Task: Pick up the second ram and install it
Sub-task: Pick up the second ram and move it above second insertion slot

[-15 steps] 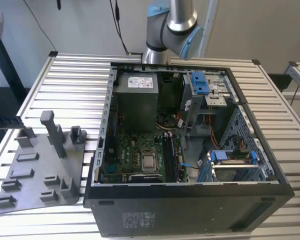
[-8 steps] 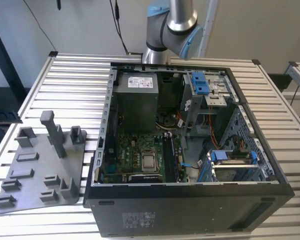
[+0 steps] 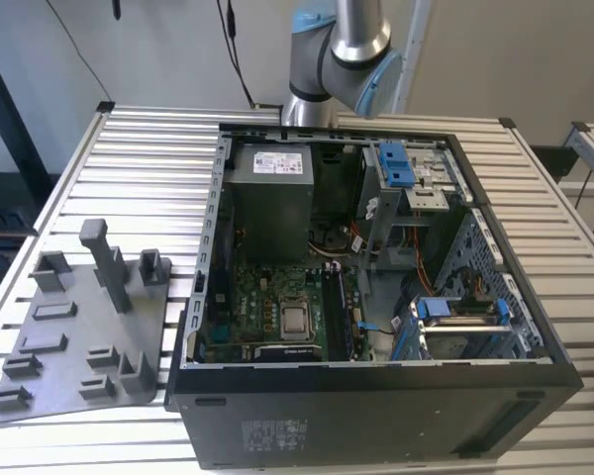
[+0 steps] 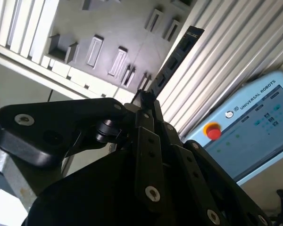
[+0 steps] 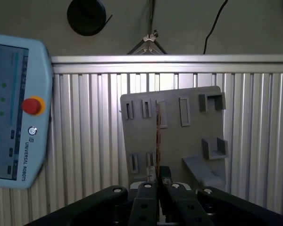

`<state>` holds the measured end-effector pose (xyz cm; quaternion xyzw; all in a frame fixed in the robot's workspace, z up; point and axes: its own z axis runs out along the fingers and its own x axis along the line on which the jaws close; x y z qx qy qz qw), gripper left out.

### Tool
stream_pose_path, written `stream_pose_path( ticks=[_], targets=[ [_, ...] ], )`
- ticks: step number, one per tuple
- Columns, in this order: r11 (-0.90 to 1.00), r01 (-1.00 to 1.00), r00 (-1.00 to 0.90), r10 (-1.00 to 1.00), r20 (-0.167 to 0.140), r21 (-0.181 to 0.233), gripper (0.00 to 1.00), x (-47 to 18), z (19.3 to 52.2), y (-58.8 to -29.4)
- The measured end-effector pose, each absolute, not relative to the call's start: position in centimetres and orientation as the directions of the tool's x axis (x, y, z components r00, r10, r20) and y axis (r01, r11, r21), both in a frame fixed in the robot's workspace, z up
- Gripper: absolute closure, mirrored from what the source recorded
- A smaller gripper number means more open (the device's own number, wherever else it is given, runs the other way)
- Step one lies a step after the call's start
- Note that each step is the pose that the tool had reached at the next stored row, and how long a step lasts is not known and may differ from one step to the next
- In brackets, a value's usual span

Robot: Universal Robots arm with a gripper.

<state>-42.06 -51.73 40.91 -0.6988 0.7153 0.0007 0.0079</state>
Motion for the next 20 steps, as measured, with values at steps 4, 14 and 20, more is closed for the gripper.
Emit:
stream_pose_path(
  ticks=[4, 14, 20],
  targets=[
    [0.024, -1.000, -0.024, -1.000, -0.012, -0.010, 0.86, -42.10, 40.98, -51.73],
    [0.026, -1.000, -0.026, -1.000, -0.013, -0.010, 0.86, -42.14, 41.60, -51.72],
    [0.026, -1.000, -0.026, -1.000, -0.013, -0.010, 0.86, -42.11, 41.75, -51.72]
  ],
)
